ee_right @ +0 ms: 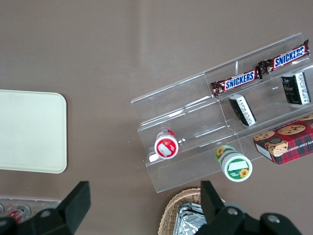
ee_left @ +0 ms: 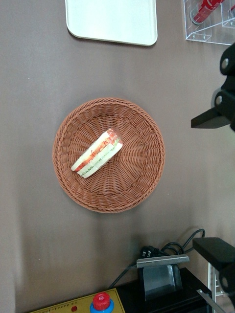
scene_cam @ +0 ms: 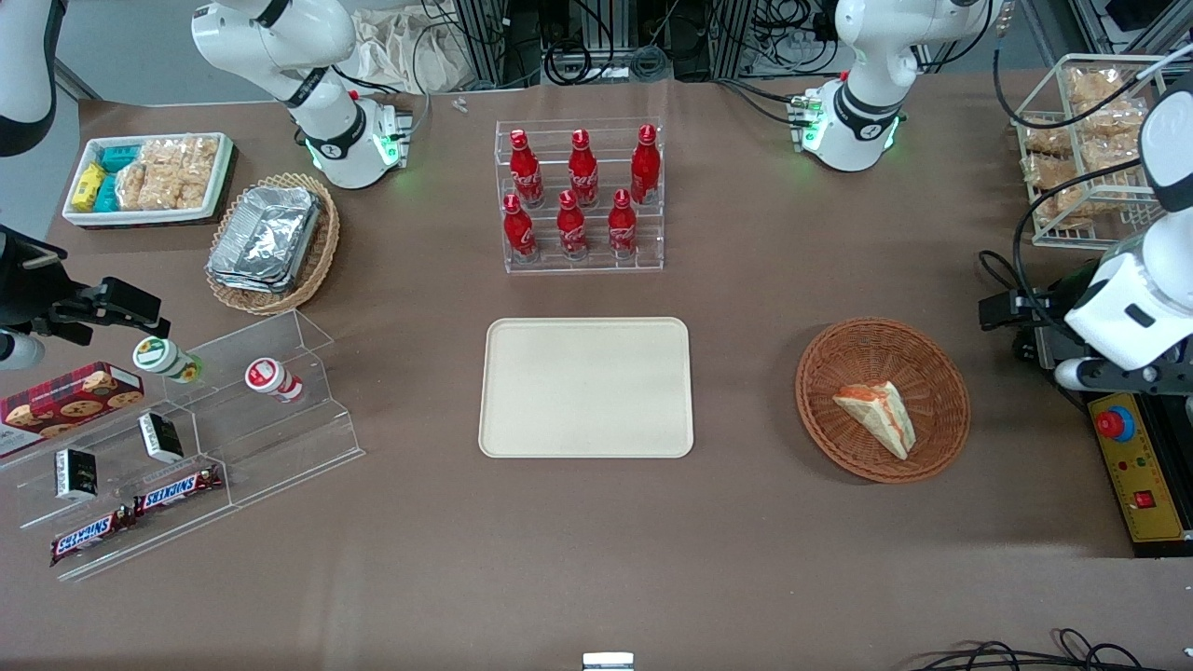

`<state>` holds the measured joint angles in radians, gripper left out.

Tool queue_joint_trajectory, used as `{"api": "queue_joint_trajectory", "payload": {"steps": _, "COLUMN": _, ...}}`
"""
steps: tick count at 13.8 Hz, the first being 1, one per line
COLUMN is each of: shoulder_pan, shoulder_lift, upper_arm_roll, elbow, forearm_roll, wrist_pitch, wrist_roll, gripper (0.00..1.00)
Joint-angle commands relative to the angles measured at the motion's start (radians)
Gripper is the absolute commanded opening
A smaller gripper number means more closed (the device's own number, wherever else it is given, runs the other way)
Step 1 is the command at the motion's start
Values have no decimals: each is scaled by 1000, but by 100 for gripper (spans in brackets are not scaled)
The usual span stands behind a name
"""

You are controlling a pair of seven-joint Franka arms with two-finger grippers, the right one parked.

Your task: Place sandwich from basket to tray

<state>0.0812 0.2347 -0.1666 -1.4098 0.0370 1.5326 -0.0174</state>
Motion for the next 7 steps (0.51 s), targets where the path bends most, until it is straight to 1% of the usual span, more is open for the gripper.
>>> {"api": "queue_joint_trajectory", "payload": {"steps": 1, "shoulder_pan": -4, "shoulder_lift": 18, "upper_arm_roll": -4, "elbow": 34, "forearm_roll": 21, "wrist_pitch": -7, "wrist_roll": -36, "gripper": 100}}
{"api": "queue_joint_trajectory", "payload": {"steps": 4, "shoulder_pan": -12, "shoulder_lift": 34, "upper_arm_roll": -4, "elbow": 31, "forearm_roll": 23, "wrist_pitch": 27, "wrist_roll": -133, "gripper": 100}}
{"api": "queue_joint_trajectory", "payload": {"steps": 5, "shoulder_pan": -15, "shoulder_lift": 55, "upper_arm_roll": -4, "elbow": 29, "forearm_roll": 24, "wrist_pitch": 32, "wrist_roll": -195, "gripper": 100}}
{"api": "queue_joint_trajectory", "payload": {"steps": 6, "shoulder_pan": -14, "shoulder_lift": 69, "upper_arm_roll": -4, "elbow": 9, "forearm_roll": 23, "wrist_pitch": 65, "wrist_roll": -295, "gripper": 100}}
{"api": "queue_joint_trajectory", "payload": {"steps": 7, "shoulder_pan": -14, "shoulder_lift": 58, "upper_arm_roll": -4, "elbow": -50, "forearm_roll": 23, "wrist_pitch": 151, "wrist_roll": -402, "gripper": 100}}
